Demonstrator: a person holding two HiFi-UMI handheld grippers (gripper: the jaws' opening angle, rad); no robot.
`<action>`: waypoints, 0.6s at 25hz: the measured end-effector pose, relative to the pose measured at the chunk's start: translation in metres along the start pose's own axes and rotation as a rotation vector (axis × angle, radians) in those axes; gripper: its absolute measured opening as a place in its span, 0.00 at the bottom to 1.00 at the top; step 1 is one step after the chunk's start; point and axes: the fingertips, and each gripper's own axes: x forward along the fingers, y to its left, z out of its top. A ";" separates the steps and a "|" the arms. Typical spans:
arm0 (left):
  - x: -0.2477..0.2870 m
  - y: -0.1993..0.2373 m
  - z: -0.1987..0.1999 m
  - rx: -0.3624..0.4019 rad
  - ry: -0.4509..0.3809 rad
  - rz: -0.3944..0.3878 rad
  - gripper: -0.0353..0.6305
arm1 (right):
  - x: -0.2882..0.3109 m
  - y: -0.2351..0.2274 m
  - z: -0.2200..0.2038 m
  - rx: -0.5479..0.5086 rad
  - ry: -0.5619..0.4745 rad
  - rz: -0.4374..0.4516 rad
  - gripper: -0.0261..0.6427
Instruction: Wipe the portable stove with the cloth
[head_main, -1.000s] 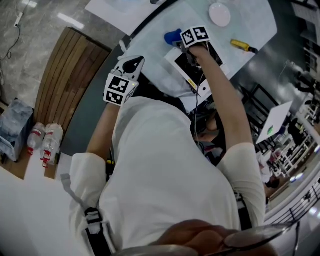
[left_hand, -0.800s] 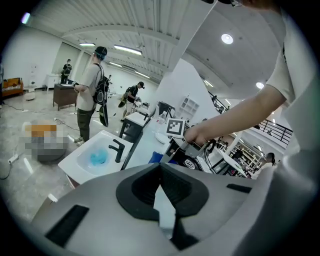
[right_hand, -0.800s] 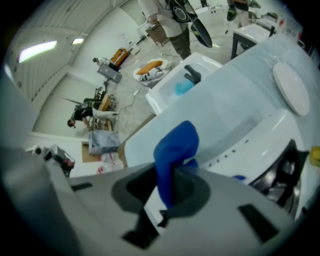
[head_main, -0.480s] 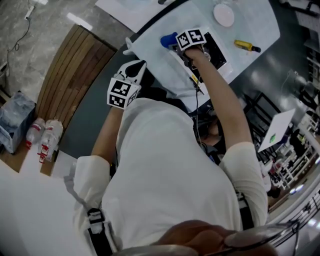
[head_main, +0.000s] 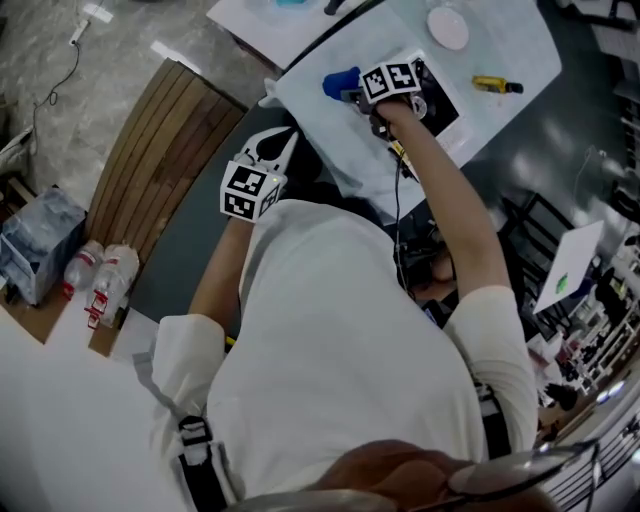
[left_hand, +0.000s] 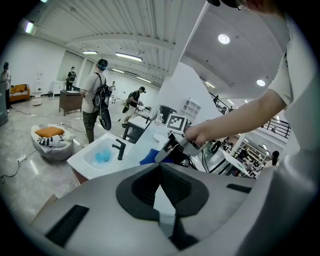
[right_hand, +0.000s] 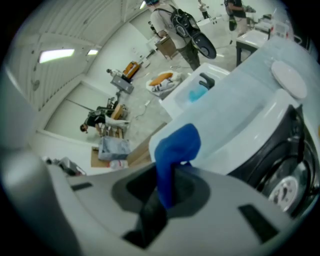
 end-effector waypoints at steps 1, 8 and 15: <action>-0.003 -0.003 -0.001 0.005 0.000 -0.001 0.10 | -0.004 0.006 -0.006 -0.002 -0.012 0.015 0.15; -0.010 -0.028 -0.006 0.049 0.009 -0.030 0.10 | -0.023 0.006 -0.062 0.025 -0.075 0.038 0.15; -0.010 -0.058 -0.022 0.080 0.041 -0.074 0.10 | -0.028 -0.013 -0.137 0.140 -0.142 0.063 0.15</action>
